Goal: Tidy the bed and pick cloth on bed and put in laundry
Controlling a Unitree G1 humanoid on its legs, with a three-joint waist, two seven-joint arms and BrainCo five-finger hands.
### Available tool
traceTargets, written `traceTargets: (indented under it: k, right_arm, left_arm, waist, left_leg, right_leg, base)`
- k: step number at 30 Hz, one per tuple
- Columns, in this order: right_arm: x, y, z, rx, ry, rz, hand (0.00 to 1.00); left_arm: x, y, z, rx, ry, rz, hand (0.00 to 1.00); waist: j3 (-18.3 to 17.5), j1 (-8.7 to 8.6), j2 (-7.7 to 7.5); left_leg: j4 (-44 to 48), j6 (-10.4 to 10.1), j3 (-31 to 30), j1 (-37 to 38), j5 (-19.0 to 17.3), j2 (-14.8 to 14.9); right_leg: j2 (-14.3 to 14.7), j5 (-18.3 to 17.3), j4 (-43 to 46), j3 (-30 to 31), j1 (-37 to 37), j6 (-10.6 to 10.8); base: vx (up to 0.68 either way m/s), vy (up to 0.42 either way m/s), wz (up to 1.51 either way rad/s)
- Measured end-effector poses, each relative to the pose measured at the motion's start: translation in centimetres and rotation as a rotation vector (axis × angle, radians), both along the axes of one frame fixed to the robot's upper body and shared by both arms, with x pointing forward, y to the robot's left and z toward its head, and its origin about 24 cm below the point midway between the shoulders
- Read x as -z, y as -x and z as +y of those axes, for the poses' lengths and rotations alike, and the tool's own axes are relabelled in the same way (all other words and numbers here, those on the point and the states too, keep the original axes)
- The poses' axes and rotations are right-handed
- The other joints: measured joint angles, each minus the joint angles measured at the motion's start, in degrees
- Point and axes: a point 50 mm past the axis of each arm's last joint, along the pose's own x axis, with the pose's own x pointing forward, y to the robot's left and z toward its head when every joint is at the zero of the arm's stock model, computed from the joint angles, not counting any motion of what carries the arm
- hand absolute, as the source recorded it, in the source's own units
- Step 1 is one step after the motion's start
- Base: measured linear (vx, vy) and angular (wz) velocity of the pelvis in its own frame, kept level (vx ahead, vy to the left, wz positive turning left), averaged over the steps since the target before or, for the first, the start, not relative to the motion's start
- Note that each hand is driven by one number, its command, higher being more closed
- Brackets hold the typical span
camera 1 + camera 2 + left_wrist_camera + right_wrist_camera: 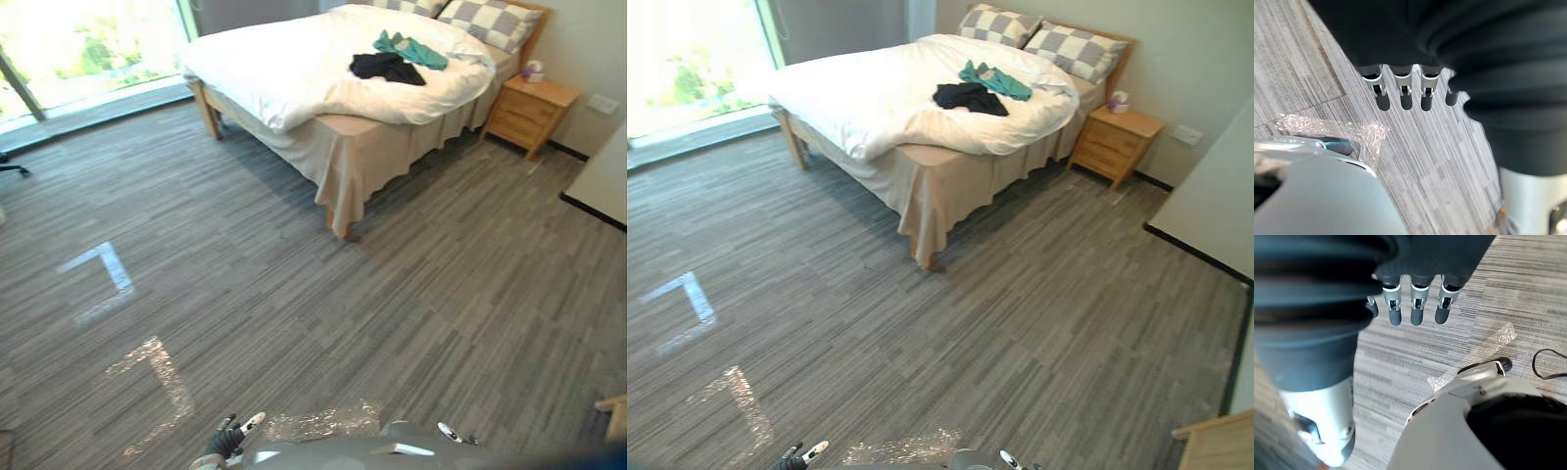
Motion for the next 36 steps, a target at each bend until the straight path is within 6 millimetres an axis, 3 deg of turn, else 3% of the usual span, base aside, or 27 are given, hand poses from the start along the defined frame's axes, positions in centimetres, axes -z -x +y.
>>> traceTargets:
  k: [1, 2, 4, 5, 6, 7, 8, 11, 13, 14, 15, 16, 17, 18, 19, 21, 23, 25, 26, 27, 28, 29, 30, 31, 33, 36]
  right_arm:
    - [-0.1, -0.1, -0.2, 0.006, 0.005, -0.008, 0.00]
    - [-0.1, -0.1, -0.5, 0.009, 0.015, -0.008, 0.00]
    - [-0.2, -0.2, -0.8, 0.029, 0.026, -0.013, 0.00]
    - [-0.3, -0.4, -1.1, 0.039, 0.034, -0.020, 0.00]
    - [-0.4, -1.1, -1.6, 0.050, 0.049, -0.035, 0.00]
    - [-0.6, -1.4, -2.0, 0.054, 0.061, -0.048, 0.00]
    - [-0.7, -1.6, -2.0, 0.053, 0.063, -0.057, 0.00]
    - [-0.5, -0.3, -1.5, 0.066, 0.064, -0.039, 0.00]
    - [-0.6, -0.2, -1.5, 0.063, 0.071, -0.044, 0.00]
    - [-0.7, -0.1, -2.1, 0.045, 0.088, -0.043, 0.00]
    - [-0.7, -0.3, -1.9, 0.031, 0.091, -0.046, 0.00]
    - [-0.7, -0.6, -1.8, 0.022, 0.093, -0.051, 0.00]
    - [-0.9, -1.0, -2.1, 0.021, 0.100, -0.073, 0.00]
    - [-1.0, -1.5, -2.3, 0.011, 0.108, -0.092, 0.00]
    - [-1.2, -1.7, -2.8, -0.017, 0.129, -0.098, 0.00]
    - [-1.1, -2.7, -2.6, -0.046, 0.126, -0.102, 0.00]
    - [-1.3, -4.6, -2.0, -0.079, 0.113, -0.139, 0.00]
    - [-1.8, -7.3, -1.0, -0.108, 0.090, -0.202, 0.00]
    - [-1.9, -7.9, -0.8, -0.112, 0.086, -0.220, 0.00]
    - [-2.0, -8.0, -0.8, -0.113, 0.086, -0.228, 0.00]
    - [-2.0, -7.9, -0.7, -0.117, 0.086, -0.234, 0.00]
    - [-2.0, -7.8, -0.7, -0.119, 0.087, -0.235, 0.00]
    - [-1.8, -7.8, 0.4, -0.151, 0.068, -0.231, 0.00]
    - [-1.9, -8.3, 1.7, -0.209, 0.047, -0.246, 0.00]
    - [-1.9, -8.5, 2.7, -0.235, 0.027, -0.252, 0.00]
    - [-1.4, -7.3, 3.1, -0.212, 0.017, -0.194, 0.00]
  left_arm:
    - [0.1, 0.1, -0.2, -0.002, 0.011, 0.012, 0.00]
    - [0.2, 0.0, -0.5, -0.006, 0.022, 0.017, 0.00]
    - [0.2, -0.3, -0.9, -0.020, 0.035, 0.008, 0.00]
    - [0.2, -0.5, -1.1, -0.031, 0.043, -0.003, 0.00]
    - [0.1, -1.4, -1.6, -0.041, 0.060, -0.027, 0.00]
    - [0.2, -1.5, -2.0, -0.042, 0.071, -0.030, 0.00]
    - [0.2, -1.4, -2.0, -0.040, 0.073, -0.030, 0.00]
    - [0.1, -0.9, -1.2, -0.065, 0.064, -0.030, 0.00]
    - [0.1, -0.6, -1.2, -0.078, 0.064, -0.025, 0.00]
    - [0.2, -0.5, -1.7, -0.103, 0.081, -0.029, 0.00]
    - [0.2, -0.5, -1.9, -0.141, 0.090, -0.047, 0.00]
    - [-0.2, -1.6, -1.8, -0.168, 0.084, -0.100, 0.00]
    - [-0.3, -2.1, -2.0, -0.182, 0.089, -0.135, 0.00]
    - [-0.3, -2.1, -2.1, -0.187, 0.088, -0.145, 0.00]
    - [-0.4, -2.5, -2.7, -0.201, 0.106, -0.173, 0.00]
    - [-0.6, -3.2, -3.4, -0.175, 0.116, -0.210, 0.00]
    - [-0.8, -4.1, -3.8, -0.130, 0.121, -0.241, 0.00]
    - [-1.2, -5.2, -3.8, -0.061, 0.116, -0.285, 0.00]
    - [-1.3, -5.4, -3.7, -0.060, 0.113, -0.296, 0.00]
    - [-1.4, -5.5, -4.0, -0.055, 0.116, -0.304, 0.00]
    - [-1.4, -5.6, -4.4, -0.047, 0.123, -0.310, 0.00]
    - [-1.4, -5.6, -4.4, -0.058, 0.125, -0.316, 0.00]
    - [-1.6, -5.8, -3.8, -0.071, 0.106, -0.327, 0.00]
    - [-1.7, -5.8, -3.2, -0.071, 0.085, -0.324, 0.00]
    - [-1.7, -5.8, -3.0, -0.078, 0.084, -0.325, 0.00]
    - [-1.7, -5.9, -3.2, -0.073, 0.088, -0.324, 0.00]
  waist:
    - [0.02, -0.15, 0.25]
    - [-0.18, -0.15, 1.75]
    - [0.12, 0.19, 2.07]
    - [0.68, 0.43, 2.76]
    - [2.09, 0.65, 4.44]
    - [2.85, 0.43, 5.68]
    - [2.85, 0.34, 5.97]
    - [1.50, 0.42, 3.74]
    - [0.56, 0.13, 3.92]
    - [-0.84, -0.27, 5.14]
    - [-2.02, -0.07, 4.95]
    - [-2.21, -0.07, 4.83]
    - [-2.78, 0.18, 4.90]
    - [-2.49, 0.28, 5.17]
    - [-2.27, 0.24, 6.64]
    - [-2.25, 0.81, 6.64]
    - [-1.95, 0.81, 6.01]
    - [-0.83, 1.19, 4.39]
    - [-0.50, 1.43, 4.06]
    - [-0.40, 2.45, 3.99]
    - [-0.36, 3.07, 4.99]
    - [-0.21, 3.52, 5.24]
    - [-0.16, 4.02, 4.41]
    - [-0.42, 3.50, 2.52]
    - [-0.32, 3.67, 2.39]
    - [-0.40, 4.14, 2.28]
  left_leg:
    - [-0.28, -0.17, 0.44, 0.11, 0.07, 0.67]
    - [-0.38, -0.45, 0.83, -0.01, 0.22, 1.49]
    - [-0.36, -0.42, 2.35, -0.69, 0.23, 2.30]
    - [-0.10, -0.29, 3.24, -0.96, 0.05, 2.93]
    - [0.43, 0.27, 4.69, -0.96, -0.92, 4.34]
    - [1.85, -0.27, 5.25, -0.93, -1.91, 5.63]
    - [2.57, -0.59, 5.70, -0.90, -2.62, 6.14]
    - [6.87, -2.87, 7.62, 0.70, -7.40, 7.52]
    - [8.07, -3.87, 7.96, 1.72, -9.67, 9.01]
    - [9.34, -4.75, 8.14, 1.65, -10.82, 11.16]
    - [15.81, -4.93, 8.02, -1.07, -10.79, 12.19]
    - [27.66, -2.65, 7.09, -7.26, -8.54, 14.28]
    - [36.83, -2.35, 4.80, -11.45, -4.33, 16.04]
    - [41.14, -2.75, 3.77, -13.49, -3.24, 17.04]
    - [48.37, -3.84, 1.50, -16.07, -3.53, 17.96]
    - [51.14, -4.44, -0.05, -18.43, -6.03, 16.28]
    - [47.54, -3.92, 0.17, -21.07, -8.39, 13.27]
    - [33.66, -3.15, 0.28, -25.04, -9.09, 6.44]
    - [29.66, -2.82, 0.30, -25.92, -8.09, 4.92]
    - [19.96, -2.92, 0.24, -27.00, -2.91, 2.85]
    - [9.69, -3.46, 0.04, -26.83, 2.41, 2.60]
    - [8.89, -2.71, -0.16, -26.80, 6.95, 2.88]
    - [10.03, -0.12, 0.51, -26.28, 10.10, 1.49]
    - [11.17, 0.99, 1.00, -26.30, 8.20, 0.65]
    - [12.13, 2.04, 1.66, -25.98, 6.36, 0.47]
    - [11.88, 4.54, 3.70, -20.61, 3.65, -1.09]
  right_leg:
    - [0.89, 1.48, -2.75, -0.04, 1.12, -0.11]
    - [2.09, 3.98, -6.81, 0.00, 2.43, -0.19]
    - [3.02, 6.23, -10.08, 0.18, 2.84, 0.95]
    - [3.23, 6.94, -9.44, -0.21, 2.08, 2.28]
    - [3.43, 6.24, -4.11, -1.04, -1.19, 4.69]
    - [2.33, 4.54, -0.16, -3.50, -3.79, 4.09]
    - [1.52, 4.49, 0.34, -4.23, -4.77, 4.03]
    - [-3.10, 6.02, 0.17, -4.53, -6.41, 3.44]
    - [-3.64, 5.92, 0.73, -4.89, -6.28, 3.40]
    - [-2.10, 4.36, 1.50, -5.71, -6.25, 1.93]
    - [-1.65, 2.35, 2.14, -6.26, -6.88, 1.07]
    - [-1.72, 1.32, 2.41, -6.21, -7.06, 0.59]
    - [-1.17, 1.11, 1.17, -6.01, -5.14, -0.43]
    - [-0.55, 0.90, 0.06, -5.86, -3.77, -0.91]
    - [0.74, 0.58, -2.28, -5.70, -0.40, -1.52]
    - [1.15, 0.58, -6.88, -3.94, 5.48, -1.61]
    - [0.15, 0.61, -8.88, -2.89, 7.77, -1.59]
    - [-2.93, 0.59, -9.71, -0.73, 9.59, -1.56]
    - [-3.77, 0.57, -9.72, -0.24, 10.13, -1.53]
    - [-4.77, 0.38, -10.12, 0.13, 11.44, -1.20]
    - [-4.33, -0.42, -11.13, 0.64, 13.41, 0.17]
    - [-4.20, -1.50, -11.55, 1.58, 14.69, 1.58]
    - [-5.52, -2.82, -12.52, 3.29, 16.41, 2.89]
    - [-6.46, -1.94, -11.85, 4.86, 16.61, 2.58]
    - [-6.84, 0.60, -10.29, 7.19, 15.80, 2.69]
    - [-8.95, 4.60, -2.19, 11.05, 14.82, 5.70]
  base:
    - [0.02, -0.046, -0.05]
    - [0.04, -0.018, -0.08]
    - [0.04, 0.008, -0.25]
    - [0.01, 0.006, -0.60]
    - [-0.04, 0.055, -0.68]
    - [-0.04, 0.086, -0.63]
    - [-0.01, 0.114, -0.52]
    - [0.16, -0.072, -0.33]
    - [0.26, -0.192, 0.00]
    - [0.35, -0.208, 0.07]
    - [0.43, -0.251, -0.03]
    - [0.47, -0.259, -0.18]
    - [0.42, -0.236, -0.20]
    - [0.49, -0.195, -0.16]
    - [0.51, -0.136, -0.13]
    - [0.56, -0.104, -0.33]
    - [0.42, 0.001, -0.41]
    - [0.37, 0.110, -0.54]
    - [0.37, 0.165, -0.51]
    - [0.41, 0.215, -0.41]
    - [0.42, 0.242, -0.42]
    - [0.45, 0.259, -0.43]
    - [0.42, 0.214, -0.30]
    - [0.42, 0.191, -0.22]
    - [0.39, 0.191, -0.07]
    - [0.43, 0.197, -0.19]
